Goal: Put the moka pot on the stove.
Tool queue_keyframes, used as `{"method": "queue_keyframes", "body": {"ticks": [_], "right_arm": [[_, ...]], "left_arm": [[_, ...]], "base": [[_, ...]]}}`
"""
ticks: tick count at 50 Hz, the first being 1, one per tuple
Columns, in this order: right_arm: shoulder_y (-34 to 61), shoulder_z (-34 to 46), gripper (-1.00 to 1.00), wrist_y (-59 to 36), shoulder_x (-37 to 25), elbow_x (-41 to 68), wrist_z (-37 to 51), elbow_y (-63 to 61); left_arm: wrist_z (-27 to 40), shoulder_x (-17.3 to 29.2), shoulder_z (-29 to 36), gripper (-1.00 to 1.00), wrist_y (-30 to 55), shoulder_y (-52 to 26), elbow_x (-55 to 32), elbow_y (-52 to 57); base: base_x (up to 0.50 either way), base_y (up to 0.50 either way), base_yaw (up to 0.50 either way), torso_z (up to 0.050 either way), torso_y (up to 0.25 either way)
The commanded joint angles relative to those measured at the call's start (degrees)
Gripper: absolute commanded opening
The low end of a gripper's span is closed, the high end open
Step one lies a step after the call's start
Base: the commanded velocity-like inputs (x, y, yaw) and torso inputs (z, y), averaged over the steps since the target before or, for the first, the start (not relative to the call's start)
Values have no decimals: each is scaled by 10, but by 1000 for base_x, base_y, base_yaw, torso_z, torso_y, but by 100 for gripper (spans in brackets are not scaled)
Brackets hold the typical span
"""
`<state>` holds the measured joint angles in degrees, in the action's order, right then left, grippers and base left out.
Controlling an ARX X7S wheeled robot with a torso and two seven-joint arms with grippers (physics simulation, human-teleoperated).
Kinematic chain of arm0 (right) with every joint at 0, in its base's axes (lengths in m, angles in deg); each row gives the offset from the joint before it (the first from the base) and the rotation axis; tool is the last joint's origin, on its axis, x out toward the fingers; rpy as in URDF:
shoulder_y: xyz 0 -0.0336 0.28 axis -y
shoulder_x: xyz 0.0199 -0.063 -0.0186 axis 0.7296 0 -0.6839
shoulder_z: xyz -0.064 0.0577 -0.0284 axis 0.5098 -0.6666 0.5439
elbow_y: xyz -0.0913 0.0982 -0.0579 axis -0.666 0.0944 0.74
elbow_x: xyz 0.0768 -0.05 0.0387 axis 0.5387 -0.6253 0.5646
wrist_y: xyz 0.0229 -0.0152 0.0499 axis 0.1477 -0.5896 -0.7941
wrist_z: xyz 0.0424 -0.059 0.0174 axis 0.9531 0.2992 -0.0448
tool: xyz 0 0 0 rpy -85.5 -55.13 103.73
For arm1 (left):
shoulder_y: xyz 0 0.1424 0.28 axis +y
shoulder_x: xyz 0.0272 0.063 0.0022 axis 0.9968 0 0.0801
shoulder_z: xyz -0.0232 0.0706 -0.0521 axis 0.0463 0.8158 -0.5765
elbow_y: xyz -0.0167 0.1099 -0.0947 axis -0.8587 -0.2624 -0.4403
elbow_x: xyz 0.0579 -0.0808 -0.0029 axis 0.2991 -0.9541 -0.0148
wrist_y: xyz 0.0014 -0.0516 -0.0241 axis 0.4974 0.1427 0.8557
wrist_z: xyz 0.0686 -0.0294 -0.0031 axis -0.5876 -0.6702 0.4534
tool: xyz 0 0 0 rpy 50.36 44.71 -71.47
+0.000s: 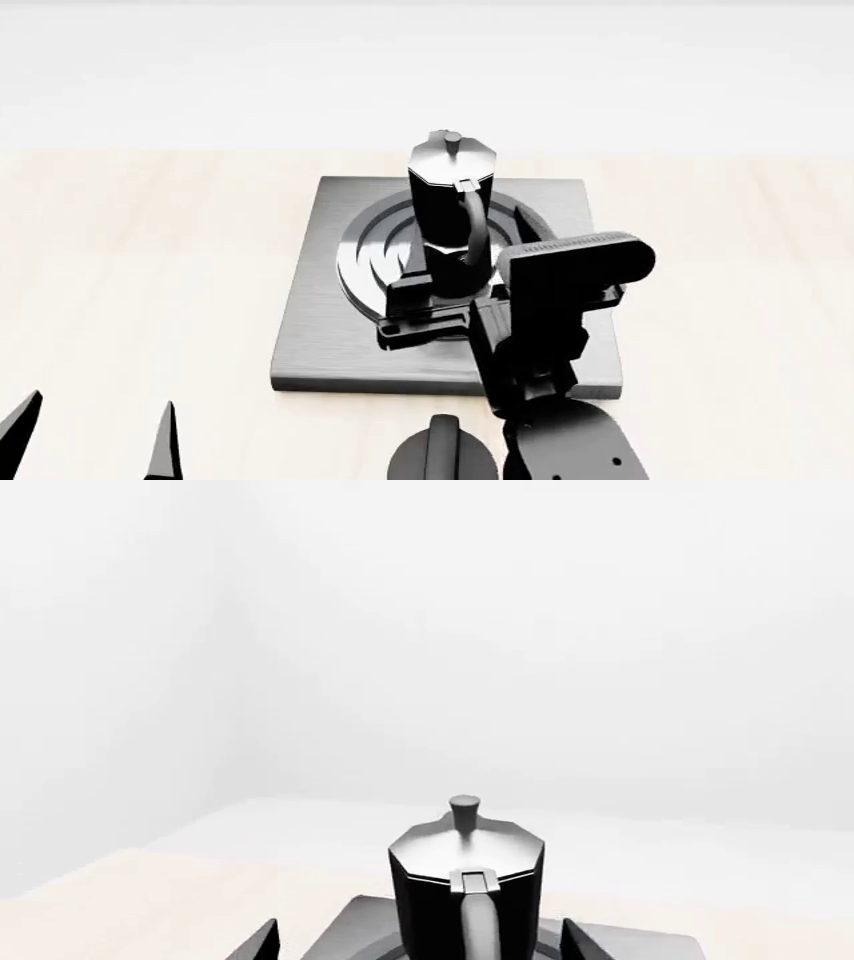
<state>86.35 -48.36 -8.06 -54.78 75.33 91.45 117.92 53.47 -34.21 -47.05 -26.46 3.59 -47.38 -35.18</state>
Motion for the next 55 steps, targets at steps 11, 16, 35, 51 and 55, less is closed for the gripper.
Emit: {"method": "queue_keyframes", "body": {"ticks": [11,16,35,51,55], "right_arm": [[-79,3,100,-28,-69,-5,69,-215],[-93,7,100,-36,-84,-11,86,-261],[-139,16,100,-14,-111,-46,117,-348],[-155,23,100,-15,-125,-55,128,-402],[-161,25,100,-15,-129,-58,133,-417]], "left_arm": [[-1,1,-3,100,2,0,-7,7],[0,2,-2,100,2,1,-6,8],[3,4,0,100,-1,2,-7,8],[4,5,2,100,-1,-2,-7,6],[4,4,3,100,-1,-4,-7,3]], "base": [[0,0,0,0,0],[0,0,0,0,0],[0,0,0,0,0],[0,0,0,0,0],[0,0,0,0,0]]}}
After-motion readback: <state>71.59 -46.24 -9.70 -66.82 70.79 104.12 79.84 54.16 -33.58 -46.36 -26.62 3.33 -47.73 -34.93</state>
